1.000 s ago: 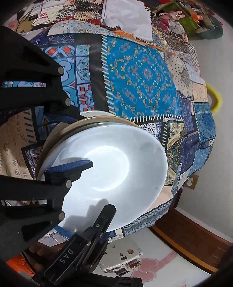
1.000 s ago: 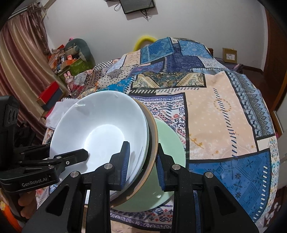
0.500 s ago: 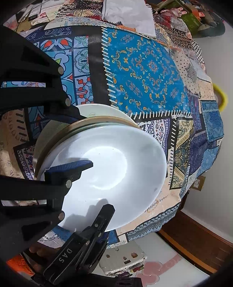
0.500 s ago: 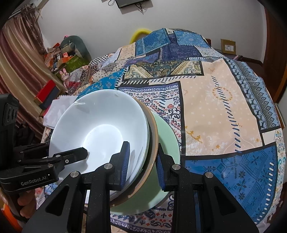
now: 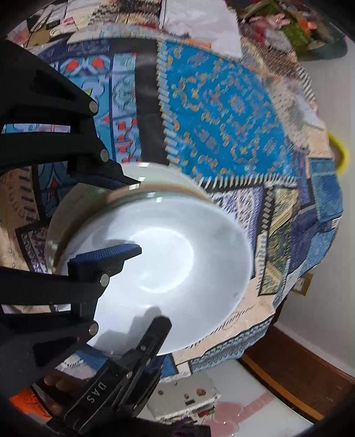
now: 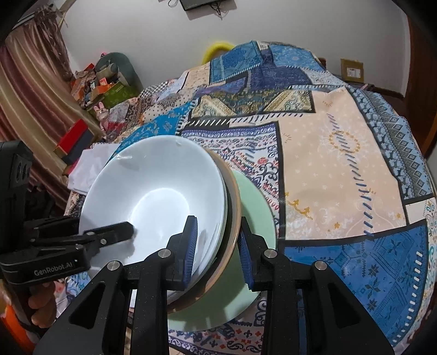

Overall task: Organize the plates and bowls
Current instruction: 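Lower the nested bowls onto the mint green plate and open the left tool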

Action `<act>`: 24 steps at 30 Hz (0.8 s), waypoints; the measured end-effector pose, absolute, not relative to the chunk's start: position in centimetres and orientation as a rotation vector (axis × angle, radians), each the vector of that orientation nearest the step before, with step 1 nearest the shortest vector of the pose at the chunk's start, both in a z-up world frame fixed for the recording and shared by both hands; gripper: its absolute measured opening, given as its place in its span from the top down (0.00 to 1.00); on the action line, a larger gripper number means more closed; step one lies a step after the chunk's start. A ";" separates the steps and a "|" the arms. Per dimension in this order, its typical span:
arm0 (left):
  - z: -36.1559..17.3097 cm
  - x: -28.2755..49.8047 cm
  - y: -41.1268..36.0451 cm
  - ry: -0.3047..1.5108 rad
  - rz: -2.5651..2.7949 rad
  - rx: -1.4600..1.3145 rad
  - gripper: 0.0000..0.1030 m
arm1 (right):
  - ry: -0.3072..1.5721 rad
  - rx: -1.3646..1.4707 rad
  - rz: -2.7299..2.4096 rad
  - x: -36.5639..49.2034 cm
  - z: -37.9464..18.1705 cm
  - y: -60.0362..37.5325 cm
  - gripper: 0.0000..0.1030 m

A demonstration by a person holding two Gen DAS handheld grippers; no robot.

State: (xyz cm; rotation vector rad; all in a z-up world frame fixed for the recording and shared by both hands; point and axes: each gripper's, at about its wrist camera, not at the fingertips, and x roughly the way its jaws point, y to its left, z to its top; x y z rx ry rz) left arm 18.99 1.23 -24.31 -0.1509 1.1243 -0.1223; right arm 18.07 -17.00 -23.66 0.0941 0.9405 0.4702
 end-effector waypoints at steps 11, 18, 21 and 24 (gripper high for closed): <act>-19.2 15.7 2.5 0.976 -0.065 -0.122 0.50 | 0.804 0.057 0.483 15.1 -18.6 -17.0 0.65; -13.0 11.9 2.3 0.773 -0.071 -0.111 0.40 | 0.661 0.043 0.519 12.1 -14.0 -16.8 0.63; -10.7 10.4 2.4 0.703 -0.082 -0.122 0.39 | 0.585 0.047 0.529 10.6 -11.9 -17.0 0.57; -8.6 8.7 2.4 0.630 -0.082 -0.115 0.34 | 0.509 0.048 0.533 9.1 -10.0 -17.4 0.52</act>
